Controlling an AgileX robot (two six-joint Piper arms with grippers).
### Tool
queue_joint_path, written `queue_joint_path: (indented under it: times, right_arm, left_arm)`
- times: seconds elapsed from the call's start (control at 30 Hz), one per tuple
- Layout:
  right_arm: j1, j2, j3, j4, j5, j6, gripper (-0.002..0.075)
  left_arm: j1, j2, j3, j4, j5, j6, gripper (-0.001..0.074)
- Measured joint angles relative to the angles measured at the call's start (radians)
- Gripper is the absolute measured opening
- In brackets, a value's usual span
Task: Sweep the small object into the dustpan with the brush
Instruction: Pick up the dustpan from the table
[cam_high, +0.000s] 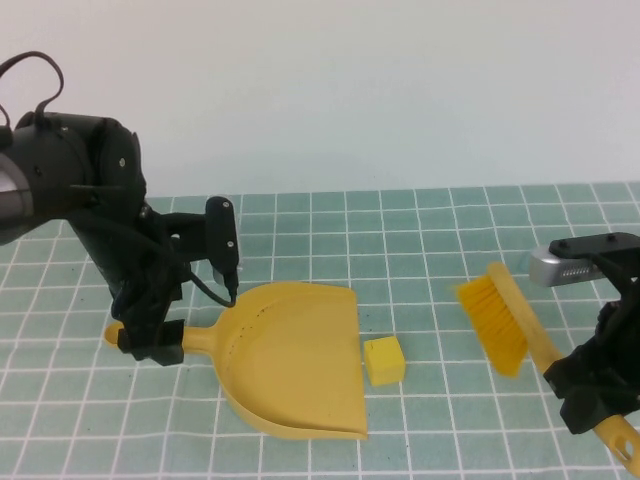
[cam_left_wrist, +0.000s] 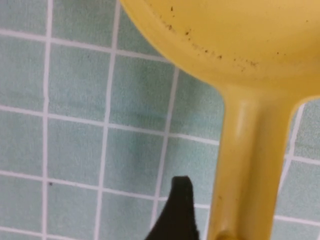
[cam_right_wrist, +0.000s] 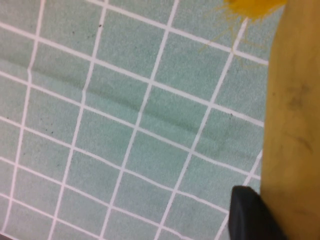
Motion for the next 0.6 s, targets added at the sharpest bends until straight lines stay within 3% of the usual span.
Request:
queue_joint_path:
  times: [0.5,0.57,0.6]
  right_arm:
    - [0.000,0.000,0.004,-0.020,0.008,0.023,0.0174]
    - [0.002,0.000,0.025,-0.046,-0.001,0.044,0.0174]
    - [0.002,0.000,0.040,-0.067,-0.016,0.056,0.0174]
  left_arm:
    - [0.000,0.107,0.000,0.057,-0.027,0.009,0.0616]
    - [0.000,0.122,0.000,0.057,-0.030,0.000,0.0602]
    - [0.000,0.127,0.000,0.057,-0.030,-0.007,0.0543]
